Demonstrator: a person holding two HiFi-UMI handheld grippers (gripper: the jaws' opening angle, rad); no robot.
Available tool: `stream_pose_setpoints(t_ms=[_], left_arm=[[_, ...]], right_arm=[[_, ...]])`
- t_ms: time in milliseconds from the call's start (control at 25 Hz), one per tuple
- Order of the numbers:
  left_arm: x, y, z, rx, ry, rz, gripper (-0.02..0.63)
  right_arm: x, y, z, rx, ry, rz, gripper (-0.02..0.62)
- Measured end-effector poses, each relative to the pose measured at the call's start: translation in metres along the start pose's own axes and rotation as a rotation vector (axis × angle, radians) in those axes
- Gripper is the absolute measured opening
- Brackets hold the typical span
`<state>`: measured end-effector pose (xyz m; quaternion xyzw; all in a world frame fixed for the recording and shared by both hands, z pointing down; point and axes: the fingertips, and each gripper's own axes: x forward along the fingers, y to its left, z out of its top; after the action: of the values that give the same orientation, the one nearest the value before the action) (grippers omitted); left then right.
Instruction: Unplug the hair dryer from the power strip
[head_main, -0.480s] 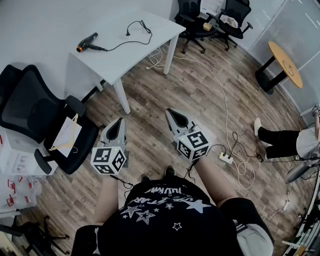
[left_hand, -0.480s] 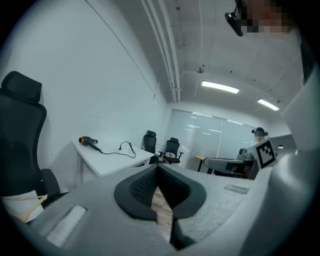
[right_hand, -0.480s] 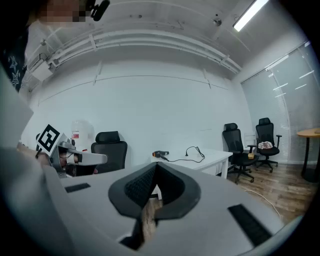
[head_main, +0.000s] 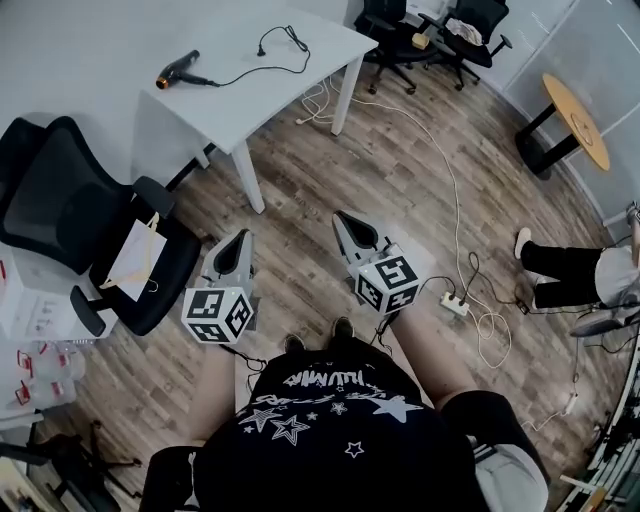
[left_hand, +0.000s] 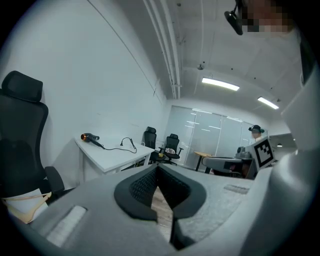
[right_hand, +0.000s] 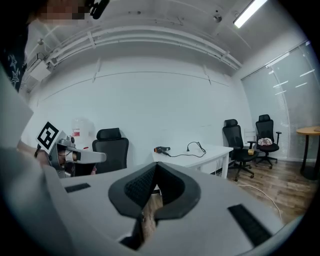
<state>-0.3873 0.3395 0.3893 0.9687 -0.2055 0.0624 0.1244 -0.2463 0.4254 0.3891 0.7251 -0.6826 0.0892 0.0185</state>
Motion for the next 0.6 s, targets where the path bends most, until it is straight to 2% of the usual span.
stream_pose_setpoints(t_ms=[320, 480, 600], left_arm=[[-0.015, 0.013, -0.034, -0.033, 0.059, -0.022, 0.008], [-0.01, 0.012, -0.042, -0.049, 0.073, -0.027, 0.008], [0.001, 0.016, -0.04, -0.03, 0.079, -0.027, 0.008]], right_arm=[[-0.005, 0.021, -0.026, 0.021, 0.006, -0.044, 0.009], [-0.009, 0.01, -0.036, 0.085, 0.001, -0.055, 0.009], [0.002, -0.007, -0.033, 0.102, -0.009, -0.062, 0.009]])
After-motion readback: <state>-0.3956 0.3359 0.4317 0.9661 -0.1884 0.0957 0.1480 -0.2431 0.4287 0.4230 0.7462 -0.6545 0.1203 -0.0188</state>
